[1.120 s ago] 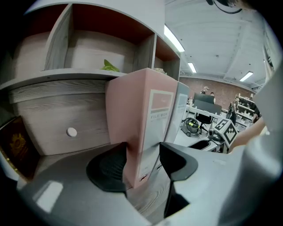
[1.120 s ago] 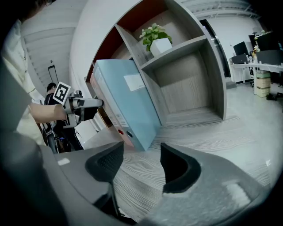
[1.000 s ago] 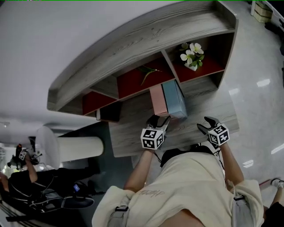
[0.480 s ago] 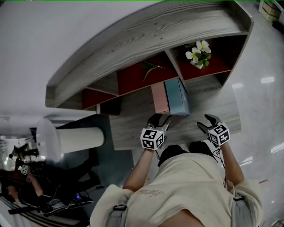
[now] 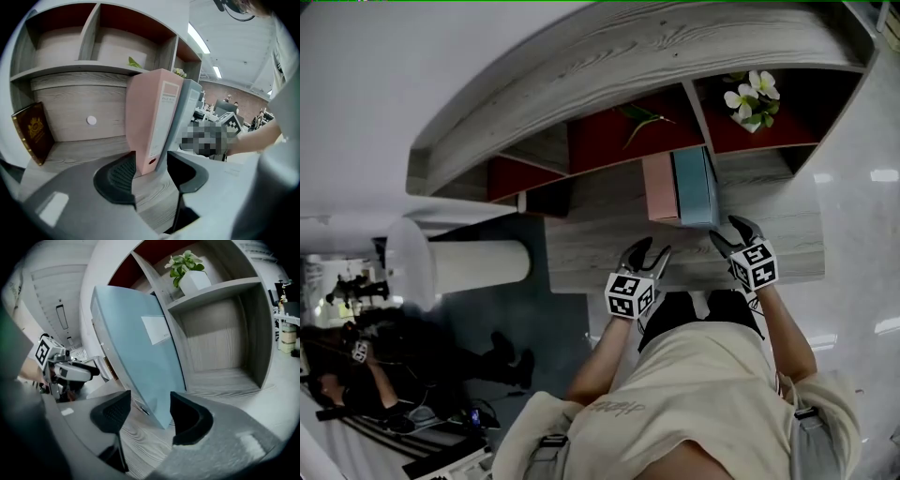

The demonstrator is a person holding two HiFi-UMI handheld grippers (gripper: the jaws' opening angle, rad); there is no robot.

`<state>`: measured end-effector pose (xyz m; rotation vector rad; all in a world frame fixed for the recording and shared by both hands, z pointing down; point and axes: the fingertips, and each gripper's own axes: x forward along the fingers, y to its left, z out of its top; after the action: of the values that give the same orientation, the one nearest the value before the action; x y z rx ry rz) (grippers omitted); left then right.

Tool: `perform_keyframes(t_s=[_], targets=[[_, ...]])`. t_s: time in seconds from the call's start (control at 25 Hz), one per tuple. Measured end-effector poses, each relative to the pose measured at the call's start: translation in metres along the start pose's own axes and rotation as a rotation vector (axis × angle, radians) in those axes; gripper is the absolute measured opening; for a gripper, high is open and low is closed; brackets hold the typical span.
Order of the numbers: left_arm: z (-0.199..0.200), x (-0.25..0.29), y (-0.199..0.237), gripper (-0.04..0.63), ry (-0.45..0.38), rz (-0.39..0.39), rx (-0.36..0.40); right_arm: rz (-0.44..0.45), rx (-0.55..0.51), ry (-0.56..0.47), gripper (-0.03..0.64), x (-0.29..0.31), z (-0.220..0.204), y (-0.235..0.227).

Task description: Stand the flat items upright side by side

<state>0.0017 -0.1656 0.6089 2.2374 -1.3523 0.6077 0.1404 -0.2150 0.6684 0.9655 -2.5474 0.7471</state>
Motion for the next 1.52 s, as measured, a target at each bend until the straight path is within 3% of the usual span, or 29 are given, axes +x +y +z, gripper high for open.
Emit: perform_keyframes(t_s=[0.12,0.36,0.48,0.68,1.04,1.52], targets=[[-0.010,-0.016,0.009,0.218,0.005,0.035,-0.021,-0.013,0.038,0.007,0.281,0.005,0.002,-0.002],[-0.023,-0.030,0.017,0.215,0.004,0.054,-0.065,-0.025,-0.003,0.033,0.298,0.009,0.005,-0.002],[-0.025,-0.031,0.018,0.213,0.004,0.034,-0.055,-0.041,0.006,0.036,0.301,0.009,0.004,-0.003],[-0.013,-0.028,0.020,0.207,-0.031,-0.029,-0.052,-0.071,0.121,0.026,0.305,0.007,0.000,-0.007],[0.018,-0.036,0.027,0.201,-0.105,-0.103,-0.028,-0.146,0.111,-0.013,0.304,-0.029,0.015,0.017],[0.087,-0.068,0.021,0.175,-0.269,-0.167,0.021,-0.237,-0.105,-0.152,0.304,-0.097,0.091,0.056]])
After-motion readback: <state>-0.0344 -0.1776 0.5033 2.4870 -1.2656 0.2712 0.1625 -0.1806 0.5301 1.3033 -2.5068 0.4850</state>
